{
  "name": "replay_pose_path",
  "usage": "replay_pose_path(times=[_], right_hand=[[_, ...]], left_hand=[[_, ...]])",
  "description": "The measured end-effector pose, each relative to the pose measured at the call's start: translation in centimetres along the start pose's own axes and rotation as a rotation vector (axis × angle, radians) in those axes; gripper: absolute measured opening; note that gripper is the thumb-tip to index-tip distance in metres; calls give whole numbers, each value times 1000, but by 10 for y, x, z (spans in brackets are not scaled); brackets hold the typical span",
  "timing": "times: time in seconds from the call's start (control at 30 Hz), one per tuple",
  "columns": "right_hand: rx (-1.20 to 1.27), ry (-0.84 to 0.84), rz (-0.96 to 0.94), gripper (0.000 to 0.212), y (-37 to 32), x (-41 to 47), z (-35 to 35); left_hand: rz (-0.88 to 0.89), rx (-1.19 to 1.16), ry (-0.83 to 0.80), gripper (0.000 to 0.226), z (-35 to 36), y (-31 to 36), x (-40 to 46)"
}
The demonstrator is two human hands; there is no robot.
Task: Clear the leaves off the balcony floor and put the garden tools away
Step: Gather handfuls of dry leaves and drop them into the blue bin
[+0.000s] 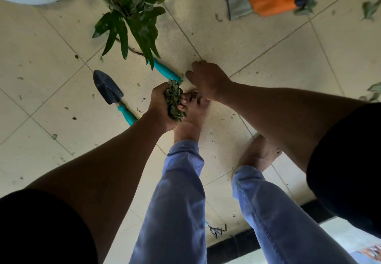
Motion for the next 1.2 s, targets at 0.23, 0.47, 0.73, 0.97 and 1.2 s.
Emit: replay_pose_path(times=[0.23, 0.47, 0.73, 0.97, 1.2], right_hand=[[702, 312, 370, 13, 46, -34, -14], [1154, 488, 330, 12, 23, -95, -66], [826, 585, 318, 8, -13, -132, -97], [502, 586, 359, 24, -6, -163, -95], [602, 853, 430, 32, 25, -242, -108]], left_hand=[[47, 46, -5, 65, 9, 1, 1], [82, 21, 87, 45, 26, 3, 6], [121, 108, 42, 53, 79, -9, 4], [64, 218, -15, 31, 122, -20, -2], [37, 442, -162, 29, 175, -49, 3]])
Point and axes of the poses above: each hand's wrist, its own x-axis towards the middle knuckle, its own z-axis out of the palm, y = z × x, the point moved 6 cm from there along x, towards the middle knuckle, and after that the axes turned 6 degrees about x, right-handed, at the moved point
